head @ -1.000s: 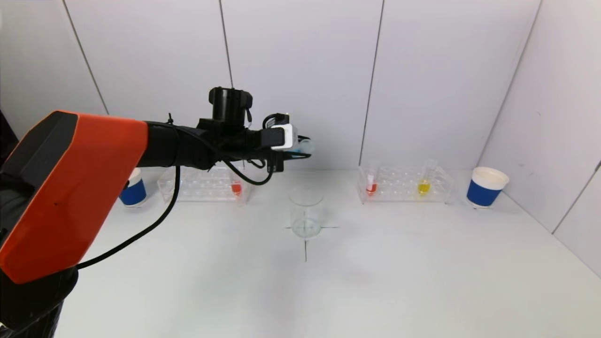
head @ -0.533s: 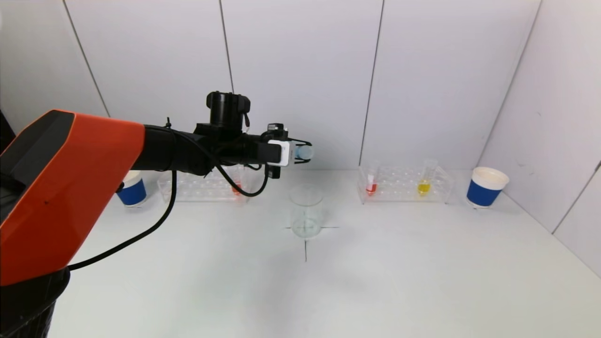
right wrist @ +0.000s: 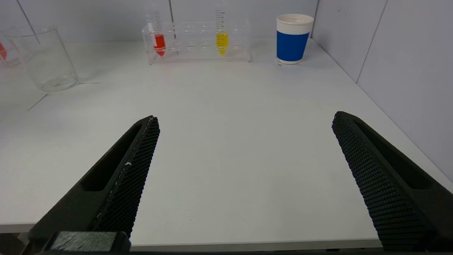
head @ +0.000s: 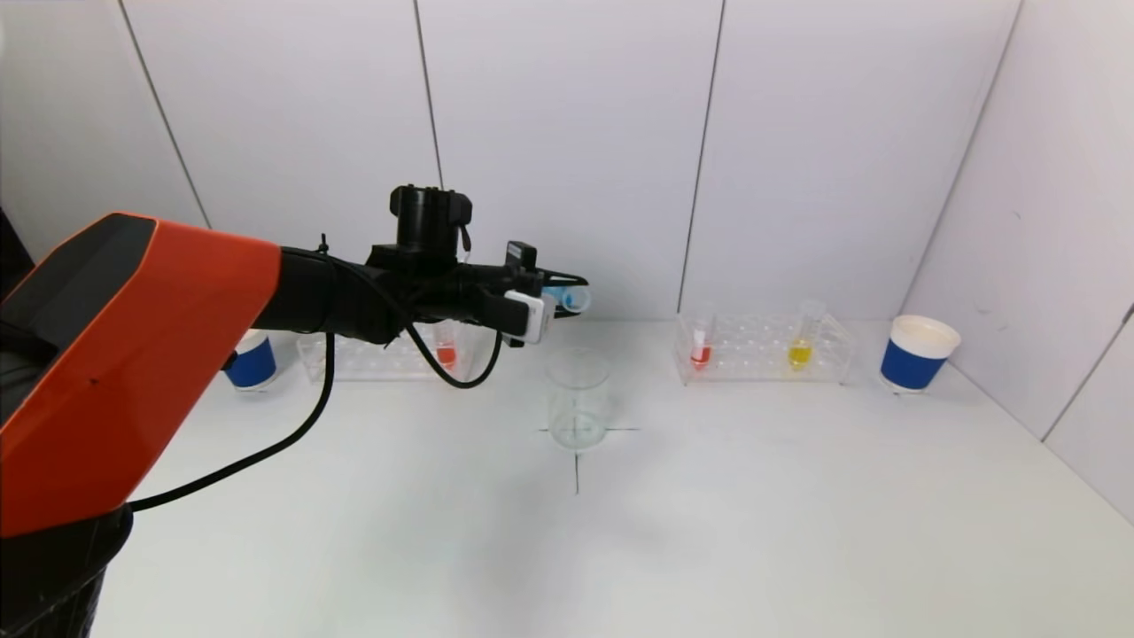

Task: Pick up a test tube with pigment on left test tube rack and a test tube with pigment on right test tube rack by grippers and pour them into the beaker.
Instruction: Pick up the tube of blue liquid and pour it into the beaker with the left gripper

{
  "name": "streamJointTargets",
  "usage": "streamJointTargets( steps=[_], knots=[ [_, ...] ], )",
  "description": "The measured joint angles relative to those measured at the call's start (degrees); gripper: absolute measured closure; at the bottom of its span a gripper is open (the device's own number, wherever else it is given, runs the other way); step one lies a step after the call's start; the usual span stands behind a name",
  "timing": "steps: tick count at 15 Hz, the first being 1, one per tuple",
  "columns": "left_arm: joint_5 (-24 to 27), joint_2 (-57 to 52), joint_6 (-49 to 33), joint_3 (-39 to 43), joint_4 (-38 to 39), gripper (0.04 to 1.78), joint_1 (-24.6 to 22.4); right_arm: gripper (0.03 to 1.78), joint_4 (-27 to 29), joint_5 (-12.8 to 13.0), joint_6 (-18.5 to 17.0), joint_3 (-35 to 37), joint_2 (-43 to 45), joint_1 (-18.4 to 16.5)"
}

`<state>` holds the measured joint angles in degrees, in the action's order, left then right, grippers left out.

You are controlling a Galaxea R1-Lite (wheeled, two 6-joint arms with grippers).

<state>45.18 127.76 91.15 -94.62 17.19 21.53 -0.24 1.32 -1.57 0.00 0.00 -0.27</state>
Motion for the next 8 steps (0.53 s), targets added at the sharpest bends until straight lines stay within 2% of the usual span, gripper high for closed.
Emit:
streamJointTargets(
  steps=[8],
  knots=[
    [-0.26, 0.00, 3.45, 2.76, 1.68, 1.37, 0.00, 0.04, 0.00, 0.00, 0.00, 0.00, 0.00, 0.00]
  ],
)
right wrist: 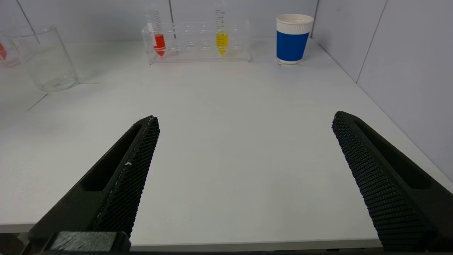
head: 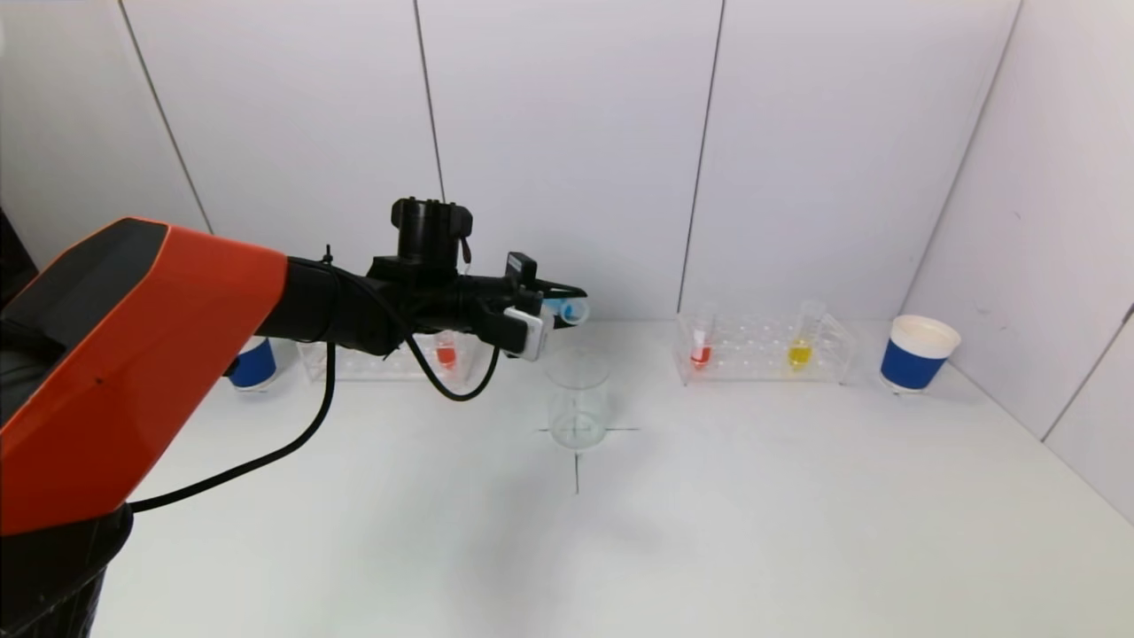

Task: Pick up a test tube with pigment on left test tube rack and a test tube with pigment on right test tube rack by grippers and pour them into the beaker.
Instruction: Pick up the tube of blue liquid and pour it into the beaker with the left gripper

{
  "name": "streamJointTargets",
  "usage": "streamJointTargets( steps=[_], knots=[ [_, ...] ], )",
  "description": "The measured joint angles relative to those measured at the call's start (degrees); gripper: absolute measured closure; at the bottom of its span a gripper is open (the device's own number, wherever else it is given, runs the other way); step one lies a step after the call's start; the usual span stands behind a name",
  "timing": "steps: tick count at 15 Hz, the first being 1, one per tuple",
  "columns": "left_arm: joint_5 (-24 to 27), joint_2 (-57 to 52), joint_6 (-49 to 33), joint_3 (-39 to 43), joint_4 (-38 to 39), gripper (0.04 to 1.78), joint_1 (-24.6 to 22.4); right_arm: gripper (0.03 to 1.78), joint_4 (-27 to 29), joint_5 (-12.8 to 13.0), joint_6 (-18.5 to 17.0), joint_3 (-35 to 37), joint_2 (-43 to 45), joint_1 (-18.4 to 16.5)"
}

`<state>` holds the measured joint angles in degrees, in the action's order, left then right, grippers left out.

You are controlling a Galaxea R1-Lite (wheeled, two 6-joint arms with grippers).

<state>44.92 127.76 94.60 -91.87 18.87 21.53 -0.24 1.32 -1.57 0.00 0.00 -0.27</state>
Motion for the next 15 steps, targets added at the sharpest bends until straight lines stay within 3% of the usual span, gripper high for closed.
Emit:
streamJointTargets(
  steps=[15],
  knots=[
    [-1.02, 1.38, 6.08, 0.24, 0.15, 1.37, -0.76, 0.04, 0.00, 0.00, 0.00, 0.00, 0.00, 0.00]
  ],
)
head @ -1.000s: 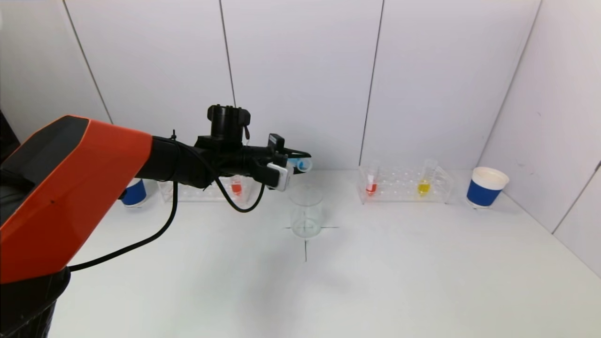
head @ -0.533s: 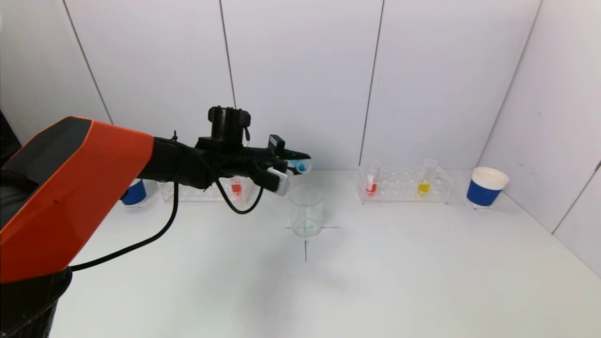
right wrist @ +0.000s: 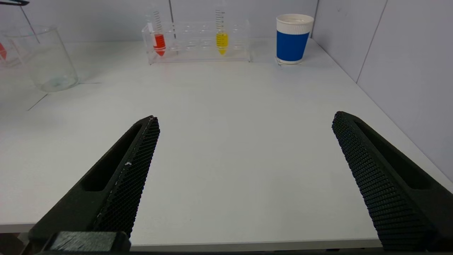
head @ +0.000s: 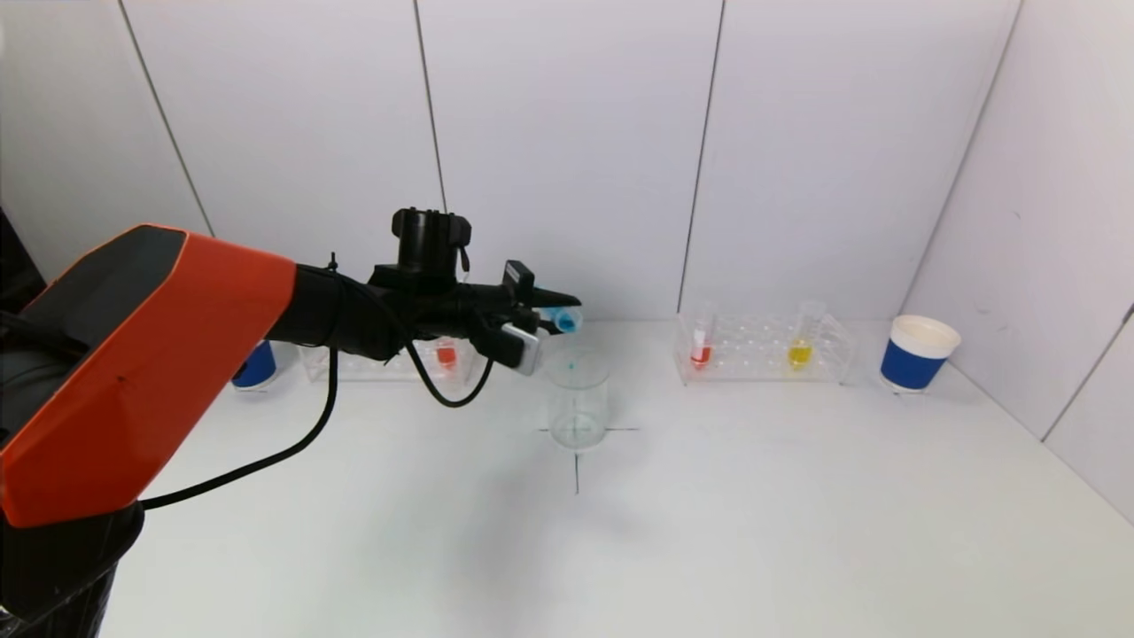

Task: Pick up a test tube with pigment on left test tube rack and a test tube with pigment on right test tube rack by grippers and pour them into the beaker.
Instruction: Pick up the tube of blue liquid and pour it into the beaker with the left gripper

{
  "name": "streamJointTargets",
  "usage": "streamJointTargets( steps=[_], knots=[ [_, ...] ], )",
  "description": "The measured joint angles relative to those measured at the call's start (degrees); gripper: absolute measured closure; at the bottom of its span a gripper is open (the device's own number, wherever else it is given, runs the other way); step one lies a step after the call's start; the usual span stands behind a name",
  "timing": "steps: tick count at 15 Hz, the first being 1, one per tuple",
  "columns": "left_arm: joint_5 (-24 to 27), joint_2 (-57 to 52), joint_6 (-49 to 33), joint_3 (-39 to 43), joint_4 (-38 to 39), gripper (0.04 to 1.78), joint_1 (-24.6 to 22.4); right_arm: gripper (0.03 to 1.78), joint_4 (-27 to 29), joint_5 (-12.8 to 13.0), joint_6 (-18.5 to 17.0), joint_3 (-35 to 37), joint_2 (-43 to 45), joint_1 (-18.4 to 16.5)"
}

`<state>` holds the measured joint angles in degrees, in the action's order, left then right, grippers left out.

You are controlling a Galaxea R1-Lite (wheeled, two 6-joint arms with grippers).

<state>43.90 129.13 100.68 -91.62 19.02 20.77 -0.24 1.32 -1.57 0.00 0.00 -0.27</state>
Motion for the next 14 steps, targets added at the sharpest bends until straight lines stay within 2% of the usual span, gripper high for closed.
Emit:
streamJointTargets(
  steps=[14],
  knots=[
    [-0.51, 0.11, 2.35, -0.33, 1.67, 1.37, 0.04, 0.04, 0.00, 0.00, 0.00, 0.00, 0.00, 0.00]
  ],
)
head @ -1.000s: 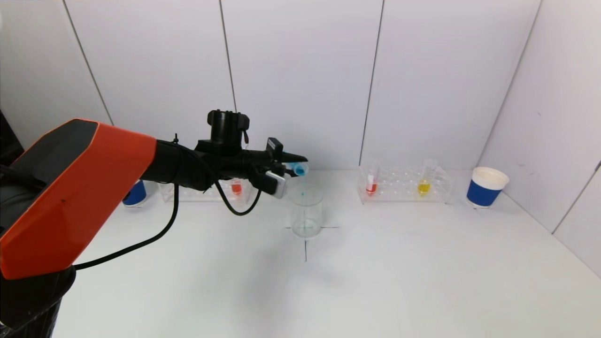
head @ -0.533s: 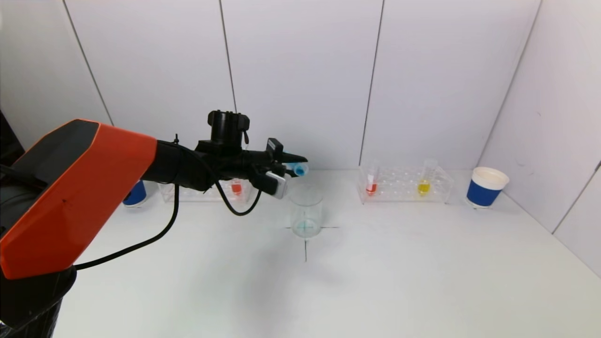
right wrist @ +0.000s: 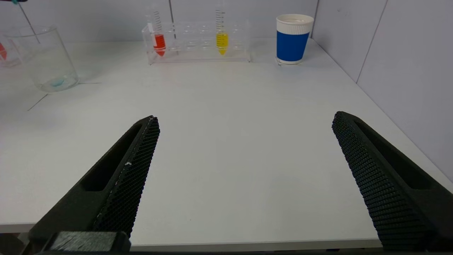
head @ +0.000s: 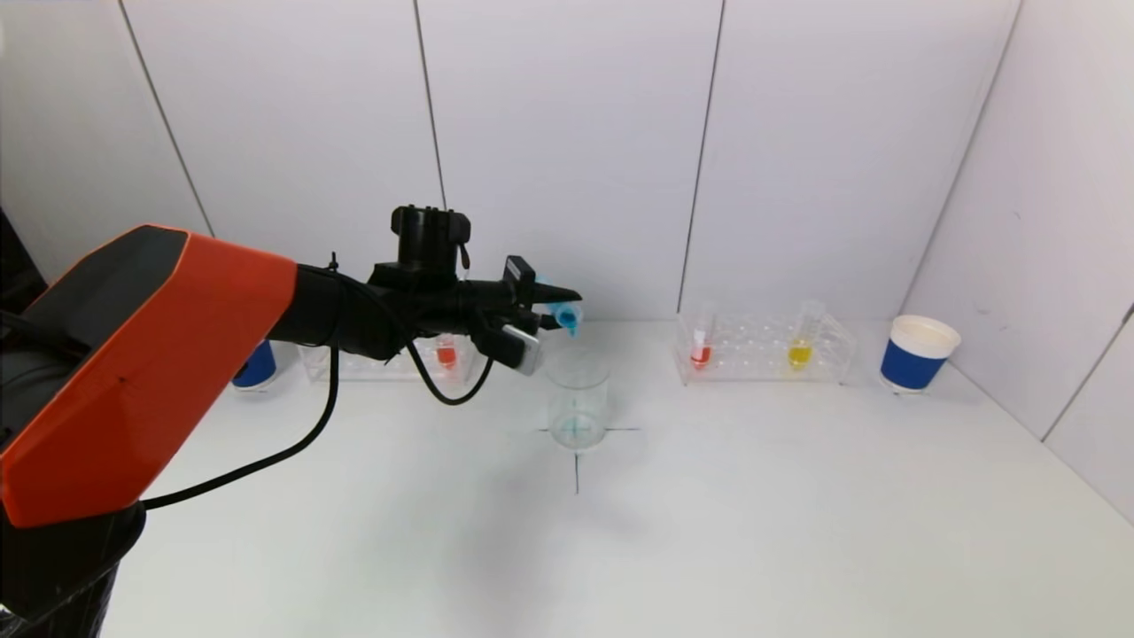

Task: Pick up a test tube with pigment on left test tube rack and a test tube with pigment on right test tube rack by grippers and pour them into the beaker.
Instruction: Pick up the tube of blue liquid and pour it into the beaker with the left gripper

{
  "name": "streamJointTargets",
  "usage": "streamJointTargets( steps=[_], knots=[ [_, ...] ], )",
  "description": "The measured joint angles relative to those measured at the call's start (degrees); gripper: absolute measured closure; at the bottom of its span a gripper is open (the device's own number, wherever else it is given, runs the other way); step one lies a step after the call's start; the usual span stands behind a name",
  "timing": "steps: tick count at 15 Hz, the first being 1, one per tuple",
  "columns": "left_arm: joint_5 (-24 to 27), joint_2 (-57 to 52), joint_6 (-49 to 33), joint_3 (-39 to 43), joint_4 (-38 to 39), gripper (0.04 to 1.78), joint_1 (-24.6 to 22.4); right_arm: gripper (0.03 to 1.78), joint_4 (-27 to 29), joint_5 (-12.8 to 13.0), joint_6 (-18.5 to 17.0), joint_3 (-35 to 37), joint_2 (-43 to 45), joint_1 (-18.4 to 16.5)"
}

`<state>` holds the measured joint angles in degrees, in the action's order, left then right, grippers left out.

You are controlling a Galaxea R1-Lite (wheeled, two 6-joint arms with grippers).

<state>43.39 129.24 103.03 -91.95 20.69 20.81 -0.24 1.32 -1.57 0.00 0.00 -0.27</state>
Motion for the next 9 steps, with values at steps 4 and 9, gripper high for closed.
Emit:
streamJointTargets(
  steps=[4, 9],
  knots=[
    [-0.48, 0.24, 1.12, -0.29, 1.57, 1.37, 0.02, 0.04, 0.02, 0.00, 0.01, 0.00, 0.00, 0.00],
    [-1.60, 0.27, 1.18, -0.44, -0.16, 1.37, 0.02, 0.04, 0.00, 0.00, 0.01, 0.00, 0.00, 0.00]
  ],
)
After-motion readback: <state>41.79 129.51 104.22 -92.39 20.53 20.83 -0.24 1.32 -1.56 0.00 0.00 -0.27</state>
